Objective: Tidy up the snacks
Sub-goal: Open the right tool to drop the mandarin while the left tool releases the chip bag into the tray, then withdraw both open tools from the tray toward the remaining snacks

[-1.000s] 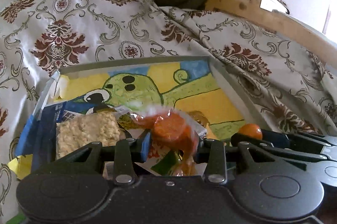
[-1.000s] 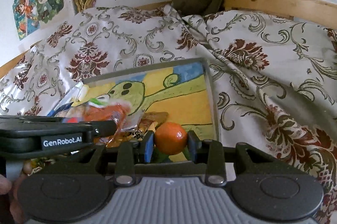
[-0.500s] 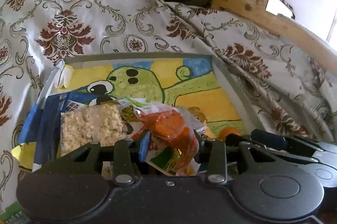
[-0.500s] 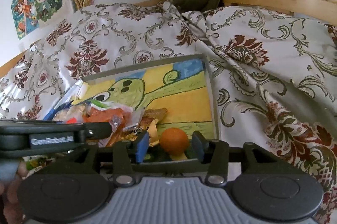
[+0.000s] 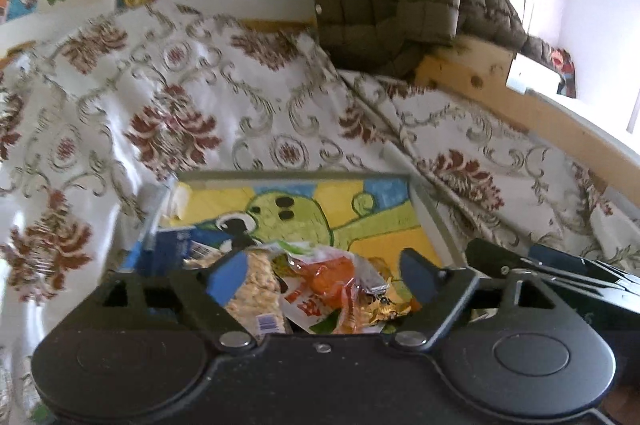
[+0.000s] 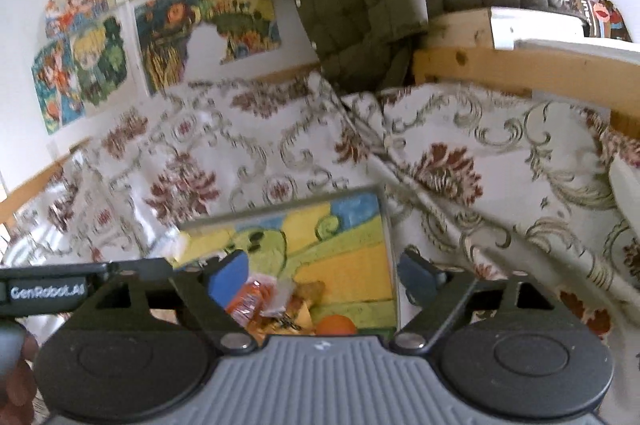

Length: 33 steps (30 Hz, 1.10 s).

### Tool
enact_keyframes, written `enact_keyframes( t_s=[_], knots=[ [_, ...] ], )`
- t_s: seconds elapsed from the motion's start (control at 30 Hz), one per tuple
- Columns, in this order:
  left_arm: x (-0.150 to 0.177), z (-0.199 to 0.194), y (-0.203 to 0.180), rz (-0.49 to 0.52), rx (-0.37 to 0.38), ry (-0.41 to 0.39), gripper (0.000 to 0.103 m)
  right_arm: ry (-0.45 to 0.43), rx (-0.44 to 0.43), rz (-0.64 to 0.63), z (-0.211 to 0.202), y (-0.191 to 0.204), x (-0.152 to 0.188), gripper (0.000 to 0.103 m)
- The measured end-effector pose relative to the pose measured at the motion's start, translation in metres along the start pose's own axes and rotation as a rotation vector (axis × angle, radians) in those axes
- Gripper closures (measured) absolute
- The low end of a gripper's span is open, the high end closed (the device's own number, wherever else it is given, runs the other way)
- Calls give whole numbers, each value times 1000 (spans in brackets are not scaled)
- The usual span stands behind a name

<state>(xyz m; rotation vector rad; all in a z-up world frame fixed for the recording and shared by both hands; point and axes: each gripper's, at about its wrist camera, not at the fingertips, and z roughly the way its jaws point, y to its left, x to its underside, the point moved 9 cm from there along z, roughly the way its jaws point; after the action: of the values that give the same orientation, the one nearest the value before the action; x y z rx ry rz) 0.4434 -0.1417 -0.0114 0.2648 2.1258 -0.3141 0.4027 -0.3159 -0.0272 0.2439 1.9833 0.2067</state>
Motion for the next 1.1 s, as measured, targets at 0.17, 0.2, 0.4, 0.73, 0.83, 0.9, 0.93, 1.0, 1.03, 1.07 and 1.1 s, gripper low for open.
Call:
enact_keyframes(
  t_s=[0.17,0.2,0.4,0.73,0.83,0.9,0.93,1.0,1.03,1.07,1.1],
  knots=[
    [-9,-44,10,-21,-57,-73,3,-51,-9,5,-30,5,-12,6],
    [-10,-53,13,-28,-64,-85,3,-60,-11,1,-36,6,-13,5],
    [-10,-110,30,-54,-126,-159,1,-134,-48,-25,-77,22,-22,0],
    [30,-192,56,-57,-231,-202,1,-194,-92,7,-130,45,-8,0],
    [47,-209,64,-71,-255,-192,1,-190,-95,11,-143,51,4,0],
    [59,-223,68,-88,-259,-196,1,-186,-100,-6,-153,57,14,0],
    [64,-228,69,-93,-261,-196,1,-183,-101,-19,-157,61,20,0],
    [76,-237,71,-92,-268,-191,1,-171,-108,-54,-165,68,32,0],
    [80,-240,72,-88,-273,-186,1,-161,-113,-76,-169,73,39,0],
    [86,-243,72,-77,-283,-175,1,-152,-117,-99,-172,77,45,0],
    [91,-245,73,-64,-299,-163,1,-146,-119,-118,-175,82,50,0]
  ],
)
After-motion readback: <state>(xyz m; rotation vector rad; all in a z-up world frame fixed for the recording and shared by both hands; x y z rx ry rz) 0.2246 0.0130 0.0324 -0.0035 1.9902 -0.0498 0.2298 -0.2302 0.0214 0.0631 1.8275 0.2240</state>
